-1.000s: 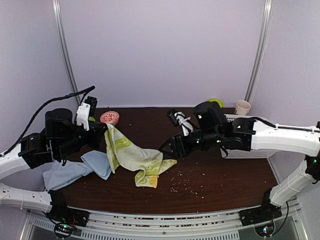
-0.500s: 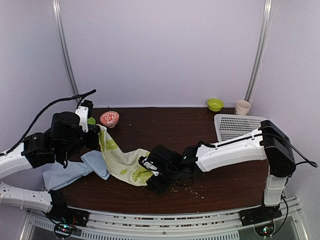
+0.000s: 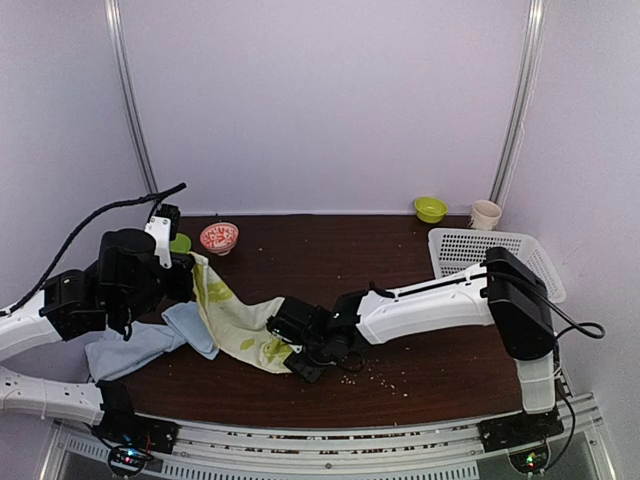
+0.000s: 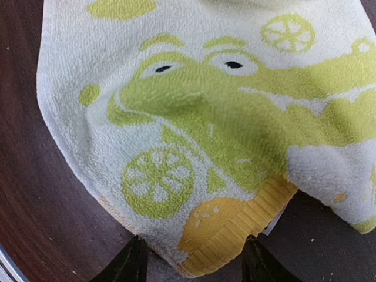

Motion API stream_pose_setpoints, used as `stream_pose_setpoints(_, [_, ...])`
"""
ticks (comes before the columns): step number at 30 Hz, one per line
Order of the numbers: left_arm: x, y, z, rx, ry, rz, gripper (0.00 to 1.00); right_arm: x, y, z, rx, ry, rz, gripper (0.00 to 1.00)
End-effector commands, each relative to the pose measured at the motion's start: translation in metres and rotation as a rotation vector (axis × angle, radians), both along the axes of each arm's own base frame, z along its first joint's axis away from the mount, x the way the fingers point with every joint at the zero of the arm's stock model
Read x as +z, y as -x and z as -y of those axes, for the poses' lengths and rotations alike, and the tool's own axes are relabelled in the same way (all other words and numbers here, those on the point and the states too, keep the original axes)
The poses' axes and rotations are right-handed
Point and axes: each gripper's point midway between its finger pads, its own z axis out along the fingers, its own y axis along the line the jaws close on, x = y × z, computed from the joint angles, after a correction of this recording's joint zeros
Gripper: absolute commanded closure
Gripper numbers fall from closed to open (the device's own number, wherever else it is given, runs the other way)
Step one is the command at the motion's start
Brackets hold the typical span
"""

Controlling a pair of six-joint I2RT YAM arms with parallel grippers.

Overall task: Roll the towels
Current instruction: Pick up the towel from the center of the board.

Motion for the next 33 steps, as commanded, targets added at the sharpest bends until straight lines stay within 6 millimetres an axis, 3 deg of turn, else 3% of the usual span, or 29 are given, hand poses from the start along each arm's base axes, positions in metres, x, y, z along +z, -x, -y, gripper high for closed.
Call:
stream_pose_setpoints(1, [-0.001, 0.002, -0.008, 0.030, 0.022, 0.012, 1.00, -0.014, 0.011, 0.016, 0.006, 0.116, -0.006, 0.46])
stream_pose_setpoints(5, [-0.005, 0.003, -0.010, 0.032, 0.017, 0.006, 1.00, -0.024, 0.020, 0.027, -0.012, 0.131, -0.045, 0.52])
stream_pose_setpoints(9, [-0.010, 0.003, -0.010, 0.032, 0.015, 0.002, 1.00, -0.028, 0.022, 0.036, -0.044, 0.121, -0.051, 0.75])
stream_pose_setpoints(13, [-0.017, 0.003, -0.008, 0.031, 0.017, -0.010, 1.00, -0.014, 0.014, 0.041, -0.088, 0.073, -0.014, 1.00])
stream_pose_setpoints(16, [-0.025, 0.003, -0.005, 0.027, 0.021, -0.027, 1.00, 0.005, 0.003, 0.049, -0.137, 0.037, 0.033, 1.00])
stream_pose_setpoints(21, [-0.041, 0.003, 0.003, 0.003, 0.050, -0.055, 1.00, 0.054, -0.018, 0.079, -0.230, -0.046, 0.138, 1.00])
stream_pose_setpoints(27, [-0.053, -0.007, 0.042, -0.082, 0.123, -0.069, 1.00, 0.112, -0.029, 0.125, -0.324, -0.122, 0.278, 1.00])
stream_pose_setpoints(30, [-0.065, -0.015, 0.059, -0.101, 0.143, -0.091, 1.00, 0.122, -0.028, 0.144, -0.366, -0.146, 0.307, 1.00])
stream_pose_setpoints(33, [-0.089, -0.018, 0.068, -0.099, 0.138, -0.145, 1.00, 0.103, -0.024, 0.162, -0.401, -0.126, 0.297, 1.00])
